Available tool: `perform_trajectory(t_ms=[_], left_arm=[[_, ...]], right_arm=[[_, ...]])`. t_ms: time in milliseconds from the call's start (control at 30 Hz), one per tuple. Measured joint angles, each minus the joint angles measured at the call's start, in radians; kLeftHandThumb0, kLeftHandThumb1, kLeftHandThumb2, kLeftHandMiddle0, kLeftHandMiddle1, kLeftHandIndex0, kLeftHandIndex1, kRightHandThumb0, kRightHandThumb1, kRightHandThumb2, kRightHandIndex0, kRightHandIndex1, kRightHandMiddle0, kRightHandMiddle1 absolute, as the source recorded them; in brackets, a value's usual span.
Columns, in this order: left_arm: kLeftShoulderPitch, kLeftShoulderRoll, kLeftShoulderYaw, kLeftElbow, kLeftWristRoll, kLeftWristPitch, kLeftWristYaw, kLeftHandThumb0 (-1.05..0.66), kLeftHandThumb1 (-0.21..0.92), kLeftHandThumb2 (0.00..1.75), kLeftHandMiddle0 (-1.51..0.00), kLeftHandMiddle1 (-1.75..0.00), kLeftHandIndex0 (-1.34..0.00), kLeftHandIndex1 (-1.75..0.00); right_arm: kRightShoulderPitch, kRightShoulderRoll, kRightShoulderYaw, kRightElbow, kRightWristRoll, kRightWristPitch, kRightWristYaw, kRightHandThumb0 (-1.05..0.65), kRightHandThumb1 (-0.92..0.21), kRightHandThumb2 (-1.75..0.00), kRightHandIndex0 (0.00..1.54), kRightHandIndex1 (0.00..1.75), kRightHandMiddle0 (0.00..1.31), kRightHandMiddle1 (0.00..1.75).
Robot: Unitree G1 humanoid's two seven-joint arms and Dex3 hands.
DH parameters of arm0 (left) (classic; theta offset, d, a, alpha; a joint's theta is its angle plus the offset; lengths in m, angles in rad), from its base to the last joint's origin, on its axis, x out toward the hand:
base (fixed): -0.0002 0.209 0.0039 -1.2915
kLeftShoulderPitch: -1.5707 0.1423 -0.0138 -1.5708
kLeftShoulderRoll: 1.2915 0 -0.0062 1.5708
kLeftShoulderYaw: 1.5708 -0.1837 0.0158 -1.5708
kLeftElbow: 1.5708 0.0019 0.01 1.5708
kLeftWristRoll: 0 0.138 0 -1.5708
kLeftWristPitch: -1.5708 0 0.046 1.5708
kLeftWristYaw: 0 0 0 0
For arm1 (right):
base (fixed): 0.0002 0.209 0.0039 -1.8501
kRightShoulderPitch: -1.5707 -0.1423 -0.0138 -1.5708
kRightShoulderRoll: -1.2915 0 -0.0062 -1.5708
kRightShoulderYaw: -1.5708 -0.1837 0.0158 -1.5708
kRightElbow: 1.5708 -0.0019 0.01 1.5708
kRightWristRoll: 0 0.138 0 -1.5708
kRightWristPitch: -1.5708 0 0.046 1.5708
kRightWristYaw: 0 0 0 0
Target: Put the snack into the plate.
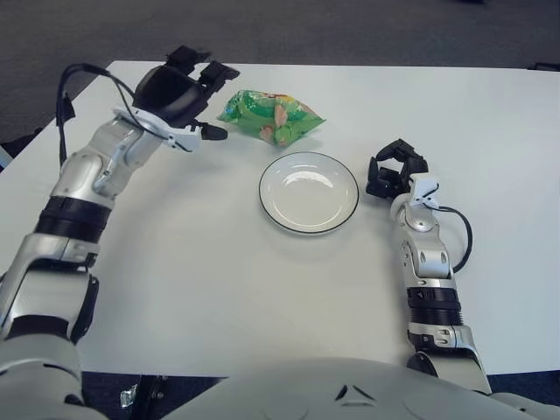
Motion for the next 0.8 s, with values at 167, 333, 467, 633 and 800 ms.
perform_trajectory(t_ms=[167,333,467,633,800], left_arm=[[-0.053,-0.015,-0.037,0.051,0.011,-0.013,0.004,-1.05,0.92,0.33,0.0,0.0,0.0,-0.15],[-0.094,-0.032,-0.067,0.1,0.011,-0.036,0.005,-1.05,0.92,0.33,0.0,0.0,0.0,-0.21],[-0.123,-0.049,-0.093,0.149,0.012,-0.049,0.015,-1.05,0.91,0.3,-0.02,-0.01,0.0,-0.36],[-0.165,-0.083,-0.13,0.22,0.017,-0.06,0.028,-1.01,0.91,0.29,-0.05,-0.03,0.0,-0.48],[-0.19,-0.112,-0.15,0.25,0.015,-0.08,0.038,-0.99,0.91,0.28,-0.07,-0.04,0.0,-0.54]], right_arm=[[0.0,-0.003,0.0,0.009,0.002,-0.013,0.007,-0.51,-0.26,-1.39,1.28,1.75,0.67,1.75],[-0.001,-0.005,0.0,0.017,0.002,-0.024,0.008,-0.51,-0.26,-1.39,1.28,1.75,0.66,1.75],[0.0,-0.005,0.0,0.02,0.003,-0.033,0.009,-0.51,-0.25,-1.39,1.29,1.75,0.67,1.75],[0.001,-0.006,0.0,0.021,0.004,-0.038,0.011,-0.51,-0.25,-1.4,1.3,1.75,0.67,1.75],[0.001,-0.007,0.0,0.021,0.005,-0.041,0.016,-0.51,-0.25,-1.4,1.3,1.75,0.67,1.75]])
